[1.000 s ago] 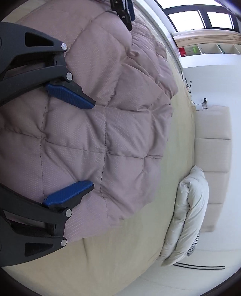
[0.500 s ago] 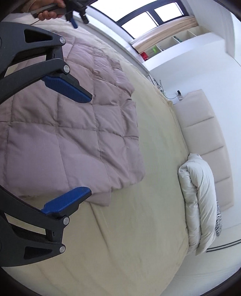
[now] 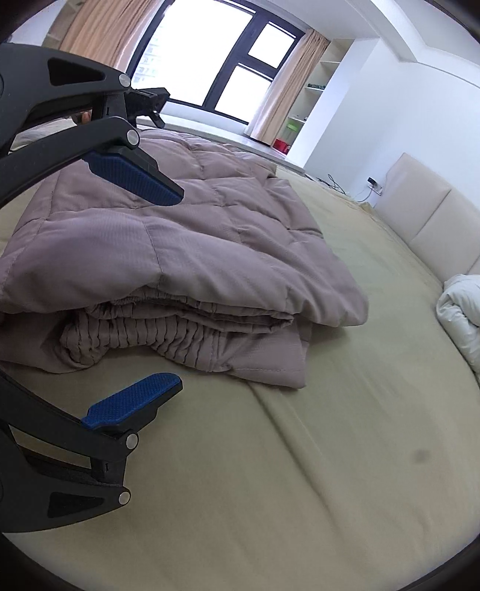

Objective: Fold large clothes

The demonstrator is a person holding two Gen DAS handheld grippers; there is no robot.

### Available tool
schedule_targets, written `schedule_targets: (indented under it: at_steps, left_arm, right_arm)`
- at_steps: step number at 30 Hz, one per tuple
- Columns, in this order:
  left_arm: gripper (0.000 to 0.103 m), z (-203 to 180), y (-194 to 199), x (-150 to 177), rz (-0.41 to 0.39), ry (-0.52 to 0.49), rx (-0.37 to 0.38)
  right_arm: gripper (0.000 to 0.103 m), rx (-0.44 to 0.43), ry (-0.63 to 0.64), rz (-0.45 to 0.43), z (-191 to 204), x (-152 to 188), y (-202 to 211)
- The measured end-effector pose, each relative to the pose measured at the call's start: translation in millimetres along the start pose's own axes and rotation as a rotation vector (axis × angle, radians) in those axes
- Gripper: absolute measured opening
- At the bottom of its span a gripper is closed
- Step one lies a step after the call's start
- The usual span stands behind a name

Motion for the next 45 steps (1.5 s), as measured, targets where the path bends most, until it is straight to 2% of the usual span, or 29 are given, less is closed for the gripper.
schedule_targets:
  at_steps: [4,7,11,16,20,22,25,28,31,35,41,45]
  left_arm:
    - [0.098,-3,-12,-7,0.017,-0.007,0.013]
    - [0.078,-4,-22,-9,0.05,0.004,0.067]
    - [0.075,-1,-27,-10,0.073,0.021,0.125]
    - [0.072,-6,-35,-11,0.085,0.004,0.09]
    - [0.055,-11,-39,-8,0.07,0.0,0.065]
    - [0.047,-14,-34,-5,0.052,-0.002,0.056]
    - [0.043,-27,-25,6,0.037,-0.045,-0.012]
    - [0.041,-46,-10,20,0.04,-0.1,-0.053]
    - [0.039,-59,17,45,0.033,-0.13,-0.038]
    - [0.039,-69,58,86,0.023,-0.161,-0.052]
    - [0.039,-85,112,138,0.004,-0.196,-0.057]
    - [0.039,-80,127,156,0.006,-0.195,-0.057]
  right_arm:
    - [0.094,-0.055,0.003,0.062,-2,1,-21]
    - [0.094,-0.081,0.016,0.09,0,-5,-35]
    - [0.094,-0.087,0.06,0.15,8,-14,-54]
    - [0.094,-0.056,0.103,0.224,17,-26,-79]
    - [0.081,-0.026,0.117,0.197,22,-30,-86]
    - [0.069,-0.007,0.132,0.176,26,-26,-79]
    - [0.056,0.059,0.199,0.133,40,-20,-67]
    - [0.048,0.127,0.274,0.092,61,-14,-50]
    - [0.044,0.148,0.336,0.058,81,-3,-29]
    - [0.043,0.095,0.344,0.029,93,26,7]
    - [0.043,0.026,0.357,0.032,114,92,55]
    - [0.043,-0.013,0.34,0.026,115,126,82]
Point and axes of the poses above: each gripper's, at about its wrist camera, not at the fingertips, and y roughly against the way its jaws point, z to its left, x to its underside, the point moved 6 cm from there along -y, roughly the way its jaws point, and after that the axes turned 7 degrees about x, right-handed, at the moved point
